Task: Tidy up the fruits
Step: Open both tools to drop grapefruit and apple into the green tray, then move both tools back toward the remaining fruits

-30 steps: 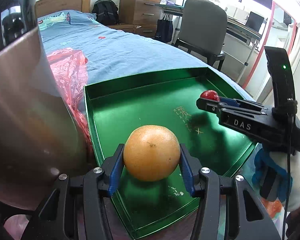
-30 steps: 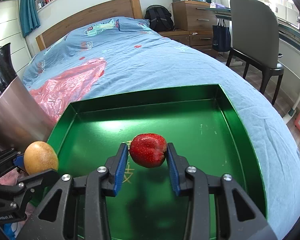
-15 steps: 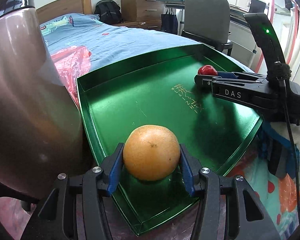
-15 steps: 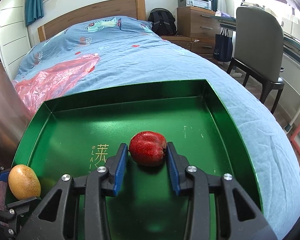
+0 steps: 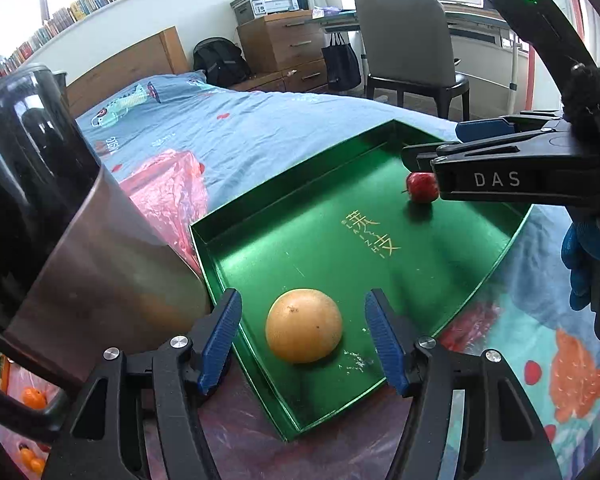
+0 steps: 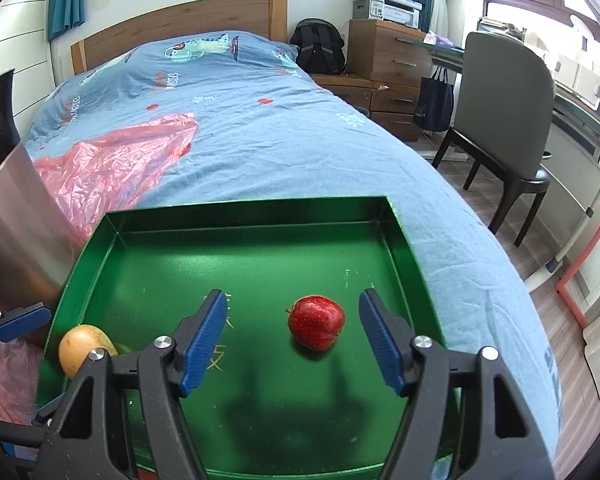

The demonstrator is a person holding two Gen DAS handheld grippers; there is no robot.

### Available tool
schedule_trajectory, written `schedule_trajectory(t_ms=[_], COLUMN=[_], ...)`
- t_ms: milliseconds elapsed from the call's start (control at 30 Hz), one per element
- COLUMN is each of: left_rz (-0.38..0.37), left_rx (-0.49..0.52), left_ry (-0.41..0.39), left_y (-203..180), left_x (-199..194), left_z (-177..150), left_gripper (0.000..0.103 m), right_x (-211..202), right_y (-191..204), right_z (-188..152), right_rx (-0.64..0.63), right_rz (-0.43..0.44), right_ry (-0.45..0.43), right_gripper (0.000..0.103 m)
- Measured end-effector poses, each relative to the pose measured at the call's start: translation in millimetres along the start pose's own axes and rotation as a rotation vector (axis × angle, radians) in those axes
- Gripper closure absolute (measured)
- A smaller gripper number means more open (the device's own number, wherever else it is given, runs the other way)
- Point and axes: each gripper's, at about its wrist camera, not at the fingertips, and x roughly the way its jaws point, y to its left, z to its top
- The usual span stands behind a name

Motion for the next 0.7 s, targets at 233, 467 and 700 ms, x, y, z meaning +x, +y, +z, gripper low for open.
schedule_trajectory(t_ms=[233, 467, 700], left_rz=[-0.049, -0.04, 0.024], left_rx=[-0.015, -0.098, -0.182], left_ry=[-0.041, -0.002, 0.046], left_y=[12.1, 49.8, 90.5], left_x=[-73.9, -123.6, -153.5], left_z=[-21.5, -75.2, -135.4], left_gripper=[0.035, 0.035, 0.035], right_x=[-76.0, -127.8, -156.0], right_y=[9.4, 59.3, 132.0], right_z=[-11.1, -40.7, -69.7], right_rx=[0.01, -0.006, -0.048], right_rz=[0.004, 0.088, 0.216], right_ry=[-0.019, -0.011, 0.007], right_gripper=[0.0, 0.0, 0.0])
